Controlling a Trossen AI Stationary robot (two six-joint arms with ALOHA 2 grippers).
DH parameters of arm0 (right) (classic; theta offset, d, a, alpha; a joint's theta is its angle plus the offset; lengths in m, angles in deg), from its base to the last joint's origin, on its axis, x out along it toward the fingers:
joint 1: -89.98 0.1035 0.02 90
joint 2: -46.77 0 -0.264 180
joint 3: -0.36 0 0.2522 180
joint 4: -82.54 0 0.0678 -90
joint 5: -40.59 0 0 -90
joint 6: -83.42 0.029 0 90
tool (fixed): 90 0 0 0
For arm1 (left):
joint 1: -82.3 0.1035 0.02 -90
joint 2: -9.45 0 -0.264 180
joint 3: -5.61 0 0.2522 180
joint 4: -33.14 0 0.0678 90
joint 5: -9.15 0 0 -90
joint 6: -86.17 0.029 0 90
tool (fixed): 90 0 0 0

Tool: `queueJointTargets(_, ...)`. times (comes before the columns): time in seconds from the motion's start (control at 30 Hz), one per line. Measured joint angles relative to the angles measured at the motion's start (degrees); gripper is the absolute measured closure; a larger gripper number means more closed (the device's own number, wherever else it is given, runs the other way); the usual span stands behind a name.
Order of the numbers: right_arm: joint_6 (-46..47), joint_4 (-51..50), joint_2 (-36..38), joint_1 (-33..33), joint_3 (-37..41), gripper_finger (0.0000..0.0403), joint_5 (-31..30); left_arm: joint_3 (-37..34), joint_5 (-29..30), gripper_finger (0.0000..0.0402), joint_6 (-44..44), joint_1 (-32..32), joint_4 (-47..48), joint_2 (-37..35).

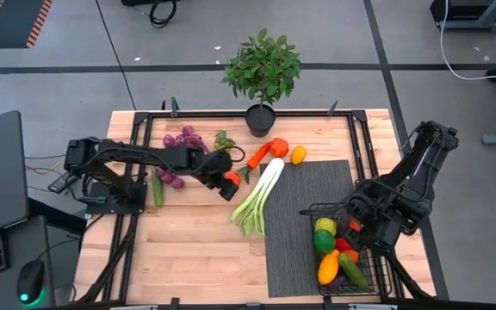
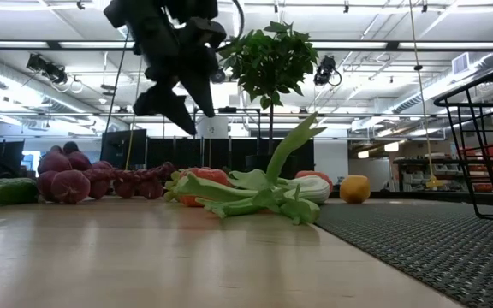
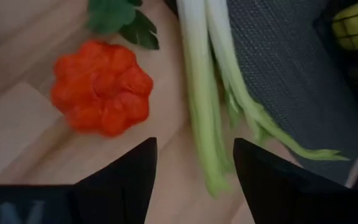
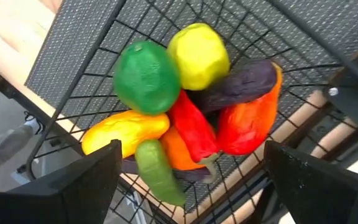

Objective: Build produce basket
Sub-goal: Put the bottom squash into the black wire basket

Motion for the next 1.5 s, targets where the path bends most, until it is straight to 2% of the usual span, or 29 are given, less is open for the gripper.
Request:
queueJointTargets(0.1, -0.1, -1.2, 0.9, 0.0, 0.0, 0.001, 0.1, 4.5, 1.3, 0.0183, 4.2, 0.0, 4.4, 2.7)
queueJointTargets(0.27, 0.2, -2.3, 2.8, 0.0, 0.0, 0.001, 0.3, 19.5, 4.3, 0.0185, 15.7, 0.1, 18.7, 10.7)
queueJointTargets(0.37, 1.1, -2.4, 3.7, 0.0, 0.0, 0.001, 0.3, 27.1, 4.9, 0.0183, 18.8, 1.0, 24.9, 15.4)
queueJointTargets(0.47, 2.0, -2.4, 4.0, 0.0, 0.0, 0.001, 0.0, 31.2, 4.7, 0.0183, 20.5, 2.4, 28.5, 19.2)
queueJointTargets(0.57, 2.0, -2.3, 4.0, 0.0, 0.0, 0.001, 0.0, 31.8, 2.0, 0.0182, 21.4, 3.7, 29.6, 22.0)
queueJointTargets(0.7, 2.0, -2.2, 4.1, 0.0, 0.0, 0.001, 0.0, 31.8, 1.7, 0.0182, 21.5, 4.0, 31.3, 24.8)
queueJointTargets(0.87, 2.0, -2.2, 4.0, 0.0, 0.0, 0.001, 0.0, 31.8, 4.8, 0.0178, 24.5, 3.2, 33.2, 25.5)
queueJointTargets(0.97, 2.0, -2.2, 4.0, 0.0, 0.0, 0.001, -0.1, 31.8, 7.9, 0.0165, 26.5, 3.2, 33.9, 25.5)
queueJointTargets(1.27, 2.0, -1.5, 4.0, 0.0, 0.0, 0.001, -0.2, 31.7, 8.8, 0.0092, 29.6, 3.4, 33.9, 26.1)
queueJointTargets(1.5, 2.0, -1.4, 4.0, 0.0, 0.0, 0.001, -1.6, 31.8, 8.9, 0.0088, 28.6, 2.3, 36.3, 25.5)
